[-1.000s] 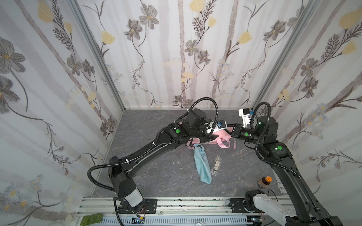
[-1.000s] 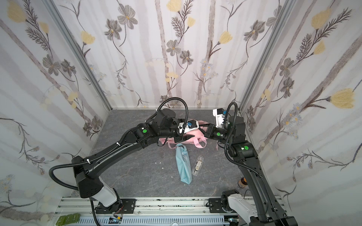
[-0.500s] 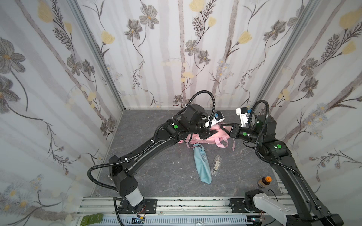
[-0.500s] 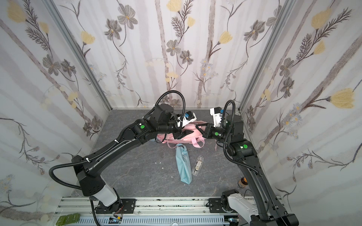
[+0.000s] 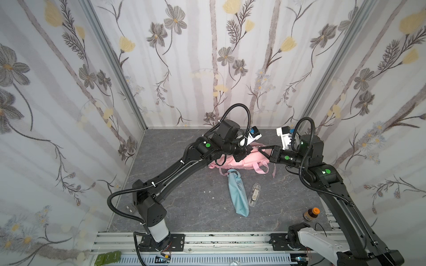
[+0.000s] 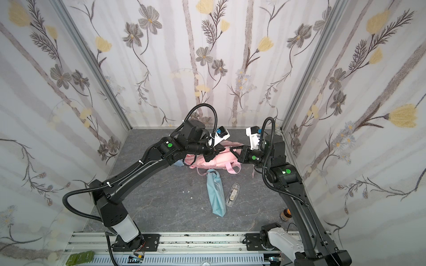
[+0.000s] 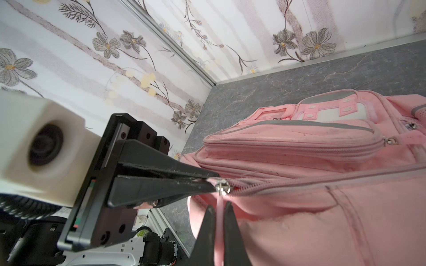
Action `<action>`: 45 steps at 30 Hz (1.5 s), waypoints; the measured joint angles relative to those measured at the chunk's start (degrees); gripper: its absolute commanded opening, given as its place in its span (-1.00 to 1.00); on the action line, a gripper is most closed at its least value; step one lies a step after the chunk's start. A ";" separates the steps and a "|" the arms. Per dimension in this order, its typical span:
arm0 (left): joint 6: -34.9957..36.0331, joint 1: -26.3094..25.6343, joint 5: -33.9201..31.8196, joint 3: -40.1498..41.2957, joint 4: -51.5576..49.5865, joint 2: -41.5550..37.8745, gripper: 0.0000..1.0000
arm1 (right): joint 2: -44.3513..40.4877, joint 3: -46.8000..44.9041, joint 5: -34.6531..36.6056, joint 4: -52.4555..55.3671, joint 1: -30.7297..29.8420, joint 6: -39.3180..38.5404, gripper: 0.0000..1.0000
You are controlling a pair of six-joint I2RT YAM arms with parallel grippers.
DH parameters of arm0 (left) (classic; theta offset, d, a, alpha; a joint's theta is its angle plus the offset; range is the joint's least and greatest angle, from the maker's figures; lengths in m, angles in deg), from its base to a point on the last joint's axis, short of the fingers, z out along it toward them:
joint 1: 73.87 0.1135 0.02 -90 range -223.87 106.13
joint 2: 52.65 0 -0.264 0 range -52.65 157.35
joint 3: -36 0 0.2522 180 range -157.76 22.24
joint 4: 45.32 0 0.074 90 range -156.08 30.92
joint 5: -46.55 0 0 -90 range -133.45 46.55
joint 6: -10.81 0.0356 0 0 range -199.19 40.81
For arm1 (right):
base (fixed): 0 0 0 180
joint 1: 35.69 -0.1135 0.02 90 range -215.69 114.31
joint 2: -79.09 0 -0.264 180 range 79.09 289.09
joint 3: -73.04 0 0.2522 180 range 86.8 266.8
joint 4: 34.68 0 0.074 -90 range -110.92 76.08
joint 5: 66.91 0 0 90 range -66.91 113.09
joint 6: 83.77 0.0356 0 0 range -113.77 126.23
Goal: Pack books, pencil case, and school supplies into a backpack
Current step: Zip the student bag at the center of the table.
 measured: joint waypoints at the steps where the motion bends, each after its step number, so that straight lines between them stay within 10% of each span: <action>1: 0.04 0.02 -0.22 0.28 0.59 -0.26 -1.00 | 0.15 0.28 0.07 0.24 0.50 0.00 -1.00; 19: 4.48 3.21 -1.88 10.16 14.93 -7.13 -0.99 | 7.13 -2.01 -15.41 -8.63 14.56 3.21 -1.00; 22: 4.76 3.54 -3.52 6.10 12.50 -5.44 -0.02 | 8.76 0.42 -13.25 -10.27 12.70 4.90 -1.00; 27: 2.64 4.13 -7.13 -3.78 9.75 -2.95 0.20 | 11.02 5.16 -3.76 -10.75 6.23 5.86 -1.00; 34: -0.42 1.95 -5.75 -13.18 -4.42 2.64 0.14 | 10.49 5.99 -0.83 -10.51 -0.83 6.01 -1.00; 45: -3.08 1.55 -8.00 -14.14 -12.74 4.37 -0.53 | 9.33 7.10 -0.35 -5.68 -2.54 4.94 -1.00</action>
